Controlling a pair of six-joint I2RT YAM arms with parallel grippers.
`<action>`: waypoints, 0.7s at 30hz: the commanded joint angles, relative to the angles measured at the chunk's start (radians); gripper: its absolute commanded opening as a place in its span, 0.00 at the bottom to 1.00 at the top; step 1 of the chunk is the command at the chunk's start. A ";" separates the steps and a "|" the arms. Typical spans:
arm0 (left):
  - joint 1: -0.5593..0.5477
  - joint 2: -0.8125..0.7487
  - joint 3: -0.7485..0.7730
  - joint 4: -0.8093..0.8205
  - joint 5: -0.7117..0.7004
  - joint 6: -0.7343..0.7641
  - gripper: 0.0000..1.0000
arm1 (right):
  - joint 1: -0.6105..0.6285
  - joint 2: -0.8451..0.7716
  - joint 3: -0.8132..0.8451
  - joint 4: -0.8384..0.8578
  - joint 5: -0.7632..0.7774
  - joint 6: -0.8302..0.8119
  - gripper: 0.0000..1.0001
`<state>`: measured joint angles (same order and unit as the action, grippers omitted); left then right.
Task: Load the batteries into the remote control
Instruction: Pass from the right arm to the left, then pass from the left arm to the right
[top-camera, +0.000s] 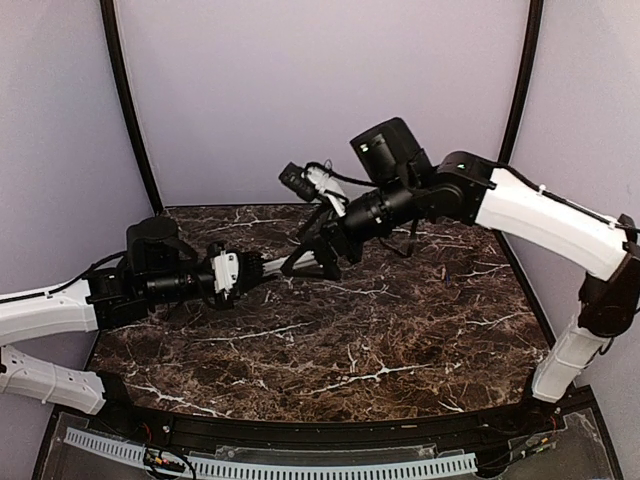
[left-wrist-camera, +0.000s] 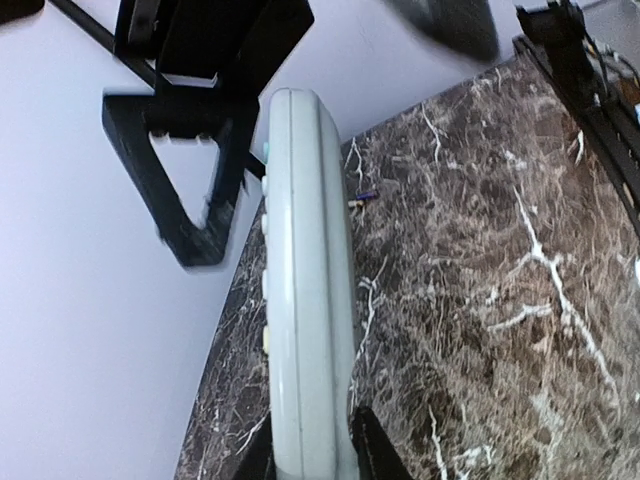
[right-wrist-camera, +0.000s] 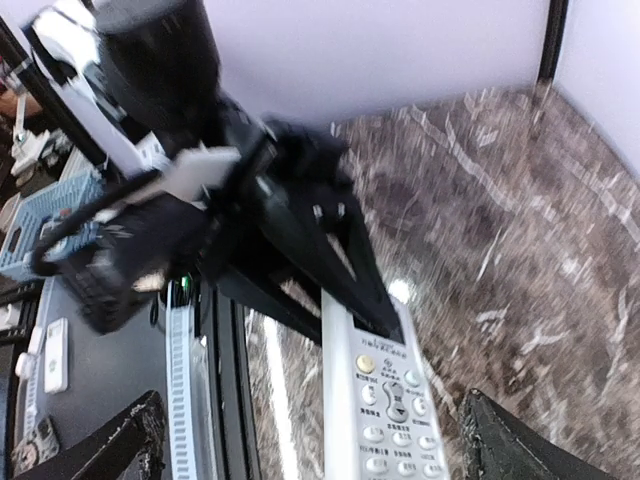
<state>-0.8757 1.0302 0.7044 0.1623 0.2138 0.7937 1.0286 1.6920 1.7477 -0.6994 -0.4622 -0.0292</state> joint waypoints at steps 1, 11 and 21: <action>-0.007 -0.028 0.030 0.052 0.064 -0.414 0.00 | 0.008 -0.207 -0.098 0.237 0.105 -0.028 0.99; -0.008 -0.094 -0.216 0.585 0.187 -1.041 0.00 | 0.008 -0.359 -0.426 0.631 0.121 -0.048 0.98; -0.008 -0.094 -0.250 0.771 0.242 -1.101 0.00 | 0.007 -0.185 -0.352 0.614 -0.188 0.001 0.72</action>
<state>-0.8799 0.9497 0.4667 0.7910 0.4168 -0.2466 1.0290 1.4696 1.3514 -0.1310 -0.4728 -0.0544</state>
